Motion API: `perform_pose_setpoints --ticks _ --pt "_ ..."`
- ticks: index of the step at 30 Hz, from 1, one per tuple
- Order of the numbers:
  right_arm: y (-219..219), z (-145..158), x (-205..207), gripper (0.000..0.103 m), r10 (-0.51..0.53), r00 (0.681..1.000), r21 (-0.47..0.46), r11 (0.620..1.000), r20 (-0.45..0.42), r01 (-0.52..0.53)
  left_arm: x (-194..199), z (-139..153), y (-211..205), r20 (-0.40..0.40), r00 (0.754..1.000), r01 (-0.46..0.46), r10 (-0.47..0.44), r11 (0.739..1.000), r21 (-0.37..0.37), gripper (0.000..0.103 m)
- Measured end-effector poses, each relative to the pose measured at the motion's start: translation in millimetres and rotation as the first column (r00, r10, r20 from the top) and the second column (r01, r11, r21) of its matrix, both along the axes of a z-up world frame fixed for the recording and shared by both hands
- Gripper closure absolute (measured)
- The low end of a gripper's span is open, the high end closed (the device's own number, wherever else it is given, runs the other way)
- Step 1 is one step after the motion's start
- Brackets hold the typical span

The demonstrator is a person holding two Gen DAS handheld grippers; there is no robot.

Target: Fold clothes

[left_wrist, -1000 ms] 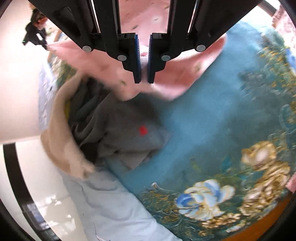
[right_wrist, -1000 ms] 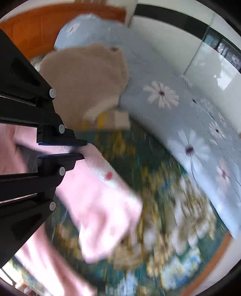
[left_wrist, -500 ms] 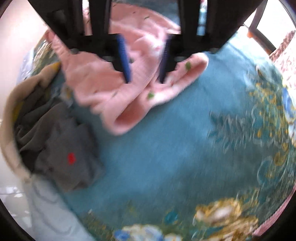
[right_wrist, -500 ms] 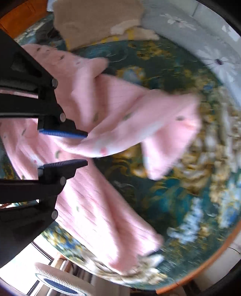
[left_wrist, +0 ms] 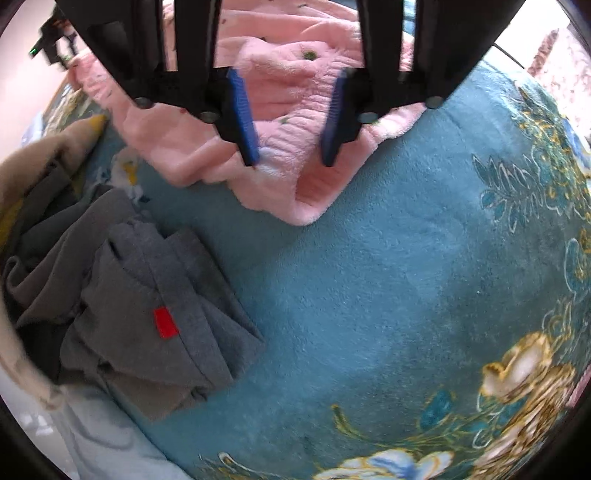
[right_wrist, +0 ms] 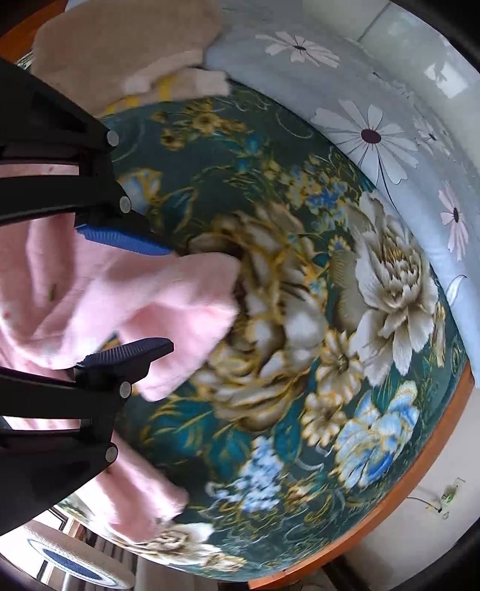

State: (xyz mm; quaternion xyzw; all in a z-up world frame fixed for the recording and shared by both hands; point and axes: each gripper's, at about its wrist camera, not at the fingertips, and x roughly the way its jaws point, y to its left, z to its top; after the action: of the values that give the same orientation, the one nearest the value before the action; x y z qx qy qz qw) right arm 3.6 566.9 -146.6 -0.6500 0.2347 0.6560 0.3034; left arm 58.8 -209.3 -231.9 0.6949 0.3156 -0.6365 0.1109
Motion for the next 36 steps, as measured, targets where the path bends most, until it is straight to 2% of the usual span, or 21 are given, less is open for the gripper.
perform_pose_setpoints --ticks 1,2,4,6,8,12,14,17,18,19,21,22,24,26,28,30,32,35,36 --pt "4 -3 -7 0.055 0.010 1.000 0.008 1.000 0.012 -0.010 -2 2 1 0.004 1.000 0.011 -0.011 1.000 -0.011 0.087" --pt "8 -6 -14 0.056 0.020 1.000 0.016 1.000 0.023 -0.020 -4 3 2 0.007 1.000 0.022 -0.021 1.000 -0.022 0.091" --pt "16 -12 -28 0.056 0.039 0.998 0.032 0.999 0.047 -0.041 -8 10 3 0.004 0.999 0.038 -0.038 0.998 -0.042 0.093" --pt "24 5 -23 0.058 0.032 0.999 0.028 0.999 -0.020 -0.031 -11 20 3 -0.016 0.999 0.043 -0.044 0.998 -0.054 0.093" --pt "32 26 -15 0.095 0.020 0.995 0.022 1.000 -0.098 -0.018 -14 29 1 -0.034 0.998 0.044 -0.047 0.997 -0.061 0.094" --pt "47 66 0 0.096 -0.004 0.968 0.005 1.000 -0.251 0.006 -17 49 -5 -0.091 0.996 0.018 -0.024 0.998 -0.064 0.094" --pt "55 86 7 0.096 -0.017 0.946 -0.004 1.000 -0.325 0.017 -15 68 -14 -0.168 0.986 -0.028 0.021 0.999 -0.044 0.095" --pt "66 116 19 0.096 -0.038 0.901 -0.020 0.999 -0.432 0.032 -9 98 -28 -0.288 0.954 -0.093 0.085 0.996 -0.014 0.096" --pt "72 130 31 0.096 -0.041 0.867 -0.007 0.999 -0.497 0.043 -8 107 -35 -0.328 0.938 -0.115 0.107 0.993 -0.005 0.099" --pt "80 134 41 0.096 -0.049 0.856 0.014 0.998 -0.514 0.066 -15 111 -29 -0.352 0.928 -0.131 0.120 0.991 -0.007 0.103" --pt "97 128 58 0.096 -0.076 0.862 0.047 0.992 -0.502 0.114 -18 115 -20 -0.373 0.919 -0.153 0.130 0.988 -0.034 0.103" --pt "107 110 66 0.096 -0.110 0.877 0.039 0.989 -0.467 0.144 -18 110 -20 -0.361 0.924 -0.153 0.126 0.987 -0.046 0.103" --pt "122 61 80 0.095 -0.198 0.916 0.009 0.977 -0.350 0.214 -16 99 -21 -0.319 0.940 -0.149 0.119 0.986 -0.072 0.103" --pt "129 9 95 0.092 -0.256 0.949 0.004 0.965 -0.182 0.261 -13 91 -20 -0.262 0.958 -0.147 0.118 0.984 -0.095 0.103" --pt "130 -24 110 0.091 -0.292 0.954 0.002 0.956 -0.060 0.293 -8 87 -16 -0.230 0.966 -0.146 0.119 0.984 -0.104 0.103" --pt "127 -26 116 0.086 -0.305 0.951 0.033 0.951 -0.061 0.307 -9 77 -14 -0.202 0.970 -0.154 0.131 0.983 -0.102 0.101" --pt "124 -16 115 0.053 -0.299 0.952 0.106 0.947 -0.059 0.304 -11 68 -13 -0.177 0.973 -0.165 0.149 0.983 -0.081 0.101" --pt "118 5 97 0.053 -0.251 0.962 0.171 0.949 -0.109 0.266 -15 56 -14 -0.150 0.965 -0.220 0.213 0.975 -0.031 0.101" --pt "114 7 86 0.053 -0.236 0.963 0.144 0.956 -0.131 0.254 -17 50 -15 -0.138 0.956 -0.260 0.259 0.966 0.012 0.100"
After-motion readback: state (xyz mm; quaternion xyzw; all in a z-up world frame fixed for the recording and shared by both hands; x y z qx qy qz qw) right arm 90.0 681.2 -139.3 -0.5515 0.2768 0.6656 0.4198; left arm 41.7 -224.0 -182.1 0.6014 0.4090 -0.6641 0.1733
